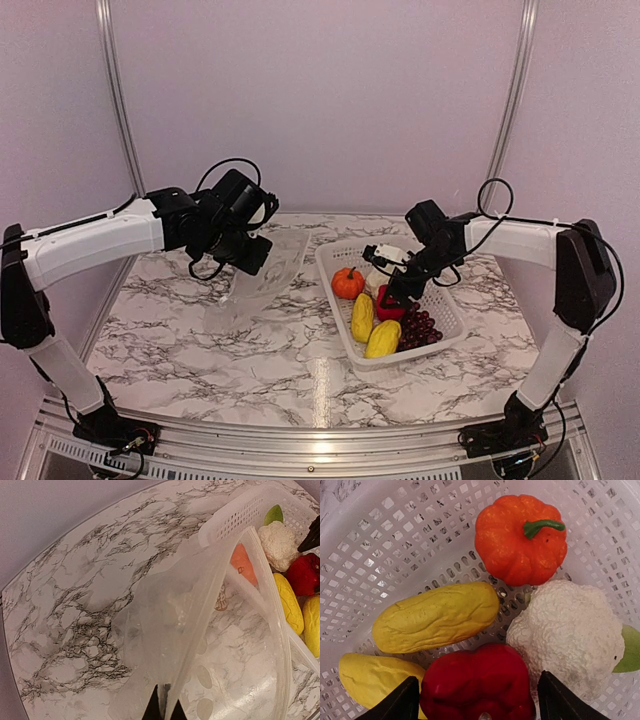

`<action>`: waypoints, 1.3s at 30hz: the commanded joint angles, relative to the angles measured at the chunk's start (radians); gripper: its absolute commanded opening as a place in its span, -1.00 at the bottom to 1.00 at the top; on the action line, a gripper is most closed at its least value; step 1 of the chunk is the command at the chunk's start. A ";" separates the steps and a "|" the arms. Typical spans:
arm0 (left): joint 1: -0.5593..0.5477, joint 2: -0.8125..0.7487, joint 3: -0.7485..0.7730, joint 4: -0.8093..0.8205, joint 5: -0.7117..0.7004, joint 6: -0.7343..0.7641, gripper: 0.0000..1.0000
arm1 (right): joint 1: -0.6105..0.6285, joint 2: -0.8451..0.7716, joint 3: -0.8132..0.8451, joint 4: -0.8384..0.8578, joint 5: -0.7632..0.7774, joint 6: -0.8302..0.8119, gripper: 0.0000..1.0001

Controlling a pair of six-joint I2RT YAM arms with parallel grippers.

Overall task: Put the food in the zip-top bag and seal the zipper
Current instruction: Pick up the fake vegetable from the bin, then place the fake vegetable in the zipper food storage bag.

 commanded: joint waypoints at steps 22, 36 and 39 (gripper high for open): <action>-0.004 -0.002 0.045 0.040 0.096 -0.079 -1.00 | 0.100 -0.107 0.433 -0.107 -0.370 0.044 -0.22; -0.004 -0.036 0.049 0.076 0.171 -0.134 -1.00 | 0.235 0.073 0.678 -0.058 -0.579 0.128 -0.23; -0.002 -0.049 0.047 0.082 0.172 -0.153 -1.00 | 0.237 0.096 0.668 -0.052 -0.571 0.124 -0.23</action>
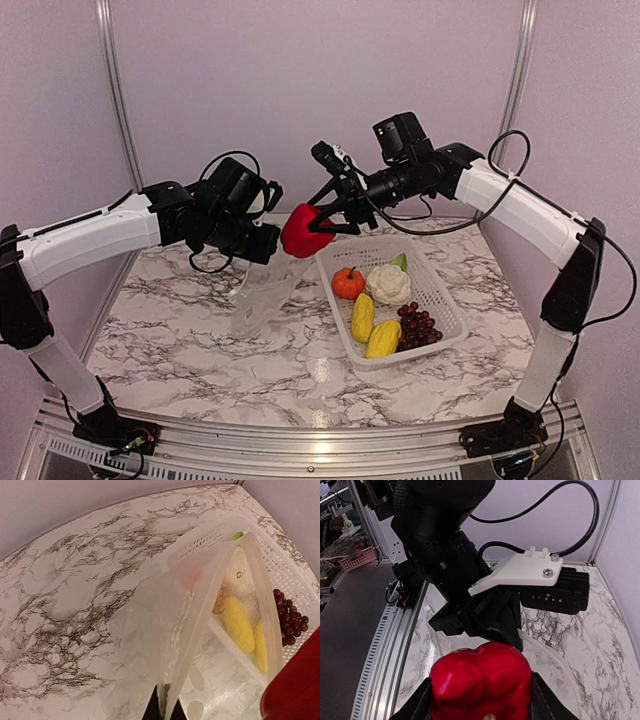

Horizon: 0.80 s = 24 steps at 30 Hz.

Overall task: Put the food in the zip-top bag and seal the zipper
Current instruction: Place the fake vegetable in the zipper food storage bag.

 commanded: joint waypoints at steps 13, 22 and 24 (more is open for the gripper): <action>0.002 -0.055 0.011 0.060 0.065 -0.099 -1.00 | 0.058 0.069 -0.015 0.090 0.206 0.062 -0.13; 0.016 -0.060 -0.010 0.055 0.043 -0.104 -1.00 | 0.138 0.093 0.047 0.002 0.351 0.004 0.56; 0.032 -0.063 -0.020 0.039 0.050 -0.100 -1.00 | 0.138 0.052 0.034 -0.045 0.308 -0.069 0.61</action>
